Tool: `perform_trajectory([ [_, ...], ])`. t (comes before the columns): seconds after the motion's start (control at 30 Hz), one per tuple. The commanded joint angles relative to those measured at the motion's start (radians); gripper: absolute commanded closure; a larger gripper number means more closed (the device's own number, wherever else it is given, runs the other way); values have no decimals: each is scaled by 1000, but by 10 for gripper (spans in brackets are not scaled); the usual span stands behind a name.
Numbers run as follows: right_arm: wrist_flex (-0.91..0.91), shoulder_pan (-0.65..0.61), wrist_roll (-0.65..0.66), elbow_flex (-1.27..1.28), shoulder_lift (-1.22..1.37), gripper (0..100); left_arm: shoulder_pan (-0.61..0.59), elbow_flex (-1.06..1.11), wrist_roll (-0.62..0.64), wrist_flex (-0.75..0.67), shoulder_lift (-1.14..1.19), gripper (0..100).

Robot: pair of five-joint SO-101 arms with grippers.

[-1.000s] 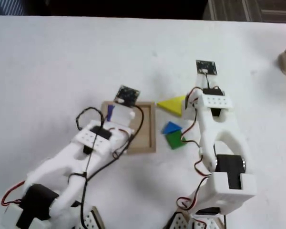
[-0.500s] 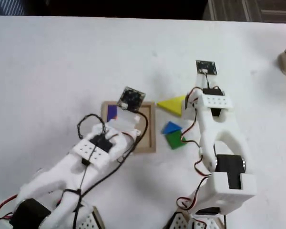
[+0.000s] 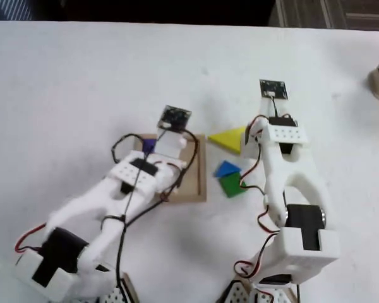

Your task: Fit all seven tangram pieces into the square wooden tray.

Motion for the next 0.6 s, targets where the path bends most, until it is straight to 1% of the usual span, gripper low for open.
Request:
perform_trajectory([
  [0.0, -12, -8, 11, -5, -22, 978, -65, -51, -3, 9, 2, 976],
  [0.37, -12, -8, 12, -5, -22, 978, -67, -51, -8, 11, -4, 976],
  [0.57, -12, -8, 12, -5, -24, 978, -59, 17, -9, 44, -145, 976],
])
